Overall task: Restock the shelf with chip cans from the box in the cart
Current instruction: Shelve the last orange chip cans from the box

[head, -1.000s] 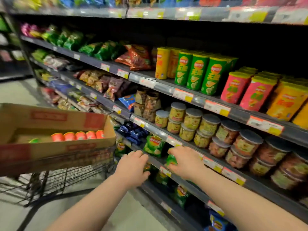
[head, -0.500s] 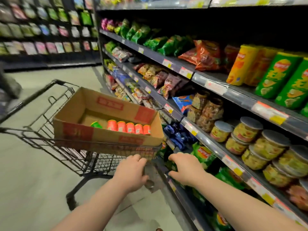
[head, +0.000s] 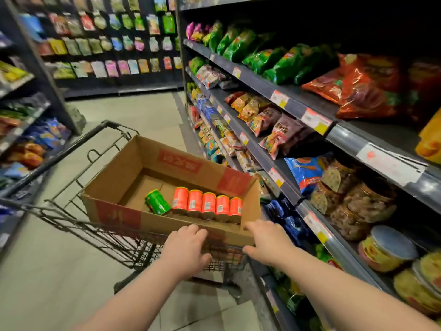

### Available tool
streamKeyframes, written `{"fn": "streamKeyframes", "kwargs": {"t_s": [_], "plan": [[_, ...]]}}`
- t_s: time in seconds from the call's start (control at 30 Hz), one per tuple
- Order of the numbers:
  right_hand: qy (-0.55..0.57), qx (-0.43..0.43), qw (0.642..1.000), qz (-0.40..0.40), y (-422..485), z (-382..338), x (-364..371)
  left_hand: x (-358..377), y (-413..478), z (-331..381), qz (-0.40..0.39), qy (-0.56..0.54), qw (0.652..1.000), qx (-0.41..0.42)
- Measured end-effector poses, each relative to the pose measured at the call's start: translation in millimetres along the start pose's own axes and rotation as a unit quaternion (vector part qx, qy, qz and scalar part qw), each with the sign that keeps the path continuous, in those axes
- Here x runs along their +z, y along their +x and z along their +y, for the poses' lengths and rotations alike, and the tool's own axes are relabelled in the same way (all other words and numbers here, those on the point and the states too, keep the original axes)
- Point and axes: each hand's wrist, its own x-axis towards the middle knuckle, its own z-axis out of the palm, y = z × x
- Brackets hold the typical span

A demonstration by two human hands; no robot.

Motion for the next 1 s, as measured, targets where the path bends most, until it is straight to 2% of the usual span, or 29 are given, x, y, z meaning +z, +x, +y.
{"fn": "streamKeyframes", "kwargs": {"t_s": [0.53,0.77,1.0], "plan": [[-0.017,-0.031,0.998,-0.043,136,-4,2,16,96,-69,-0.055,-0.046,0.995,-0.066],[-0.017,-0.017,0.998,-0.06,225,-33,1,16,169,-139,-0.075,-0.073,0.991,-0.085],[0.015,-0.013,0.995,-0.103,316,-73,23,52,216,-217,-0.162,-0.095,0.97,-0.152]]}}
